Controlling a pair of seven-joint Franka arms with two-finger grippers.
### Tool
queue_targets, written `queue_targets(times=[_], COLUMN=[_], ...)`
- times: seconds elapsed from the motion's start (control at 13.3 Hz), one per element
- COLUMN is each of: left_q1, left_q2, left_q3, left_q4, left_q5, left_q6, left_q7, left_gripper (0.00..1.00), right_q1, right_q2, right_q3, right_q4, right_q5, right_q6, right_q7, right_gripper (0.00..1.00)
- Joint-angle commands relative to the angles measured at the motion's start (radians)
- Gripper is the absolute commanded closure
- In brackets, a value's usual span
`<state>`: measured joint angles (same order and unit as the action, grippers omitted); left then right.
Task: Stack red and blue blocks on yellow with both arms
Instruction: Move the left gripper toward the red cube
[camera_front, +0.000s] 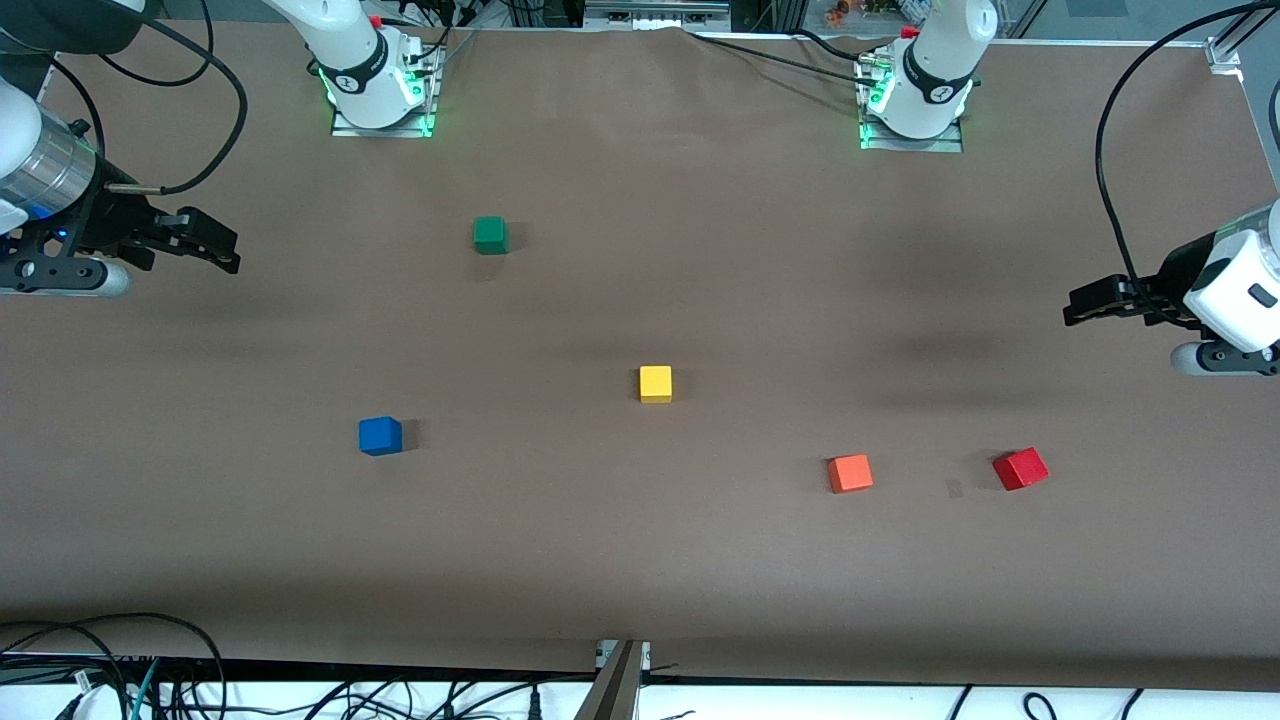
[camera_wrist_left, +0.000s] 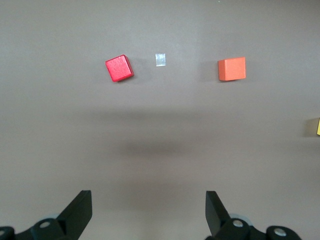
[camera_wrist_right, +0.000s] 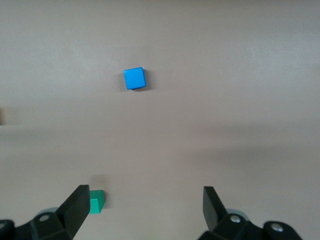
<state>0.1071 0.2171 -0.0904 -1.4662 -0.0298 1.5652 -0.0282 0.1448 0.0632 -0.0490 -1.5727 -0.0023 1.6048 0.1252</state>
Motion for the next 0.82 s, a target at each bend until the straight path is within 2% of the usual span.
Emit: queue_targets(times=[0.0,0.6,0.75], left_q1=[-0.001,0.002,0.015], left_q2=[0.019,0.028,0.06], left_q3=[0.0,0.001,0.014], left_q4=[0.046,0.049,0.09], left_q5=[0.017,0.014,0.013], left_q6=[-0.024,-0.024,-0.022], left_q7=[0.01,0.008,0.01], left_gripper=[0.0,0.0,0.0], right_q1=[-0.004,-0.011,-0.011], right_q2=[0.006,0.006,0.006], right_q3=[0.006,0.005,0.005], right_q4=[0.025,0.026,0.026], right_q5=[0.016,0.016,0.018], right_q6=[-0.009,-0.008,-0.008], right_q7=[0.016,0.016,0.016], right_gripper=[0.0,0.0,0.0])
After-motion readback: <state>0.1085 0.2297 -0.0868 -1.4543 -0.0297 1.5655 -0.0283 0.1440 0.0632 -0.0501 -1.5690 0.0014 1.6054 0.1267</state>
